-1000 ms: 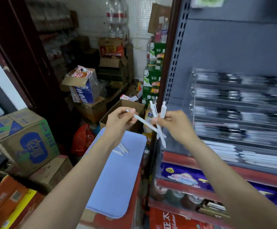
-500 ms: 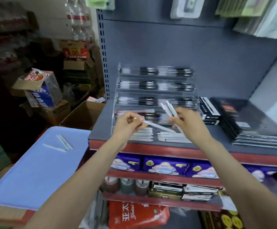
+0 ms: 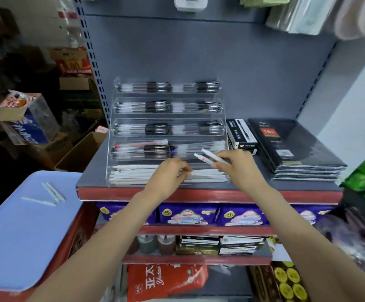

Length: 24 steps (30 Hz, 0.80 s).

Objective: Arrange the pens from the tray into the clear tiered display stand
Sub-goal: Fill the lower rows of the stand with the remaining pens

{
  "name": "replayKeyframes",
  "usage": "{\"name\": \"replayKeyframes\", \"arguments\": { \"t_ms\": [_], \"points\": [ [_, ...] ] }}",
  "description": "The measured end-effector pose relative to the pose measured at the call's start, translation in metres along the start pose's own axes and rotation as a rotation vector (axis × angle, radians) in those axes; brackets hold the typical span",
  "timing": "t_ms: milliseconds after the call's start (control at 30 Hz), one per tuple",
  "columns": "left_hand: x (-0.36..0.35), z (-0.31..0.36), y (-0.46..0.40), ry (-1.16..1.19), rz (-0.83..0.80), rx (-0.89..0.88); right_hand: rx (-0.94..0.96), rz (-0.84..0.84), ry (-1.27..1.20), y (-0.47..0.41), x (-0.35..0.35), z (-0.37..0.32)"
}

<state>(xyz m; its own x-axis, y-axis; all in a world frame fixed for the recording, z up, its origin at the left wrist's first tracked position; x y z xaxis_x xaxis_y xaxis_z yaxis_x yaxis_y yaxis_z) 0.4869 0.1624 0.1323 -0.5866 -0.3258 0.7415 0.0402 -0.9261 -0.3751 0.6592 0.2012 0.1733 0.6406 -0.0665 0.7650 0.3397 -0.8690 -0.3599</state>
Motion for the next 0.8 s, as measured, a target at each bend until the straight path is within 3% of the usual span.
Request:
{"name": "replayKeyframes", "arguments": {
  "t_ms": [133,233,300,467,800],
  "points": [
    [-0.007,-0.004,0.004,-0.211,-0.091,-0.083,-0.006,-0.004,0.000,-0.001,0.000,0.004],
    [-0.009,-0.007,0.005,-0.233,-0.140,-0.065,-0.008,-0.016,-0.003,-0.003,-0.002,0.004],
    [-0.005,-0.003,0.003,-0.112,-0.065,-0.026,-0.010,-0.022,-0.013,-0.003,-0.004,0.004],
    [0.010,0.013,-0.003,0.513,0.072,0.230,-0.005,-0.047,-0.059,-0.004,-0.008,-0.003],
    [0.024,-0.030,0.004,0.492,0.228,0.401,-0.035,0.025,-0.070,-0.007,-0.008,0.002]
  ]
}}
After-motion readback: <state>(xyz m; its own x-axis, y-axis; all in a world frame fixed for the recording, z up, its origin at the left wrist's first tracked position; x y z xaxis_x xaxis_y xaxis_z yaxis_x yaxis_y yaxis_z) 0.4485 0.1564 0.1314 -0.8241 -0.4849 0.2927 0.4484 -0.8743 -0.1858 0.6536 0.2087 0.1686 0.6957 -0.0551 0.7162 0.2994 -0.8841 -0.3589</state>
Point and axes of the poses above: each hand's wrist, its own y-axis away from the middle knuckle, its own x-axis out of the back of the hand, z = x × y, the point moved 4 cm from there along -y, towards the middle knuckle, and after that the axes turned 9 degrees about z, right-handed, at the moved point
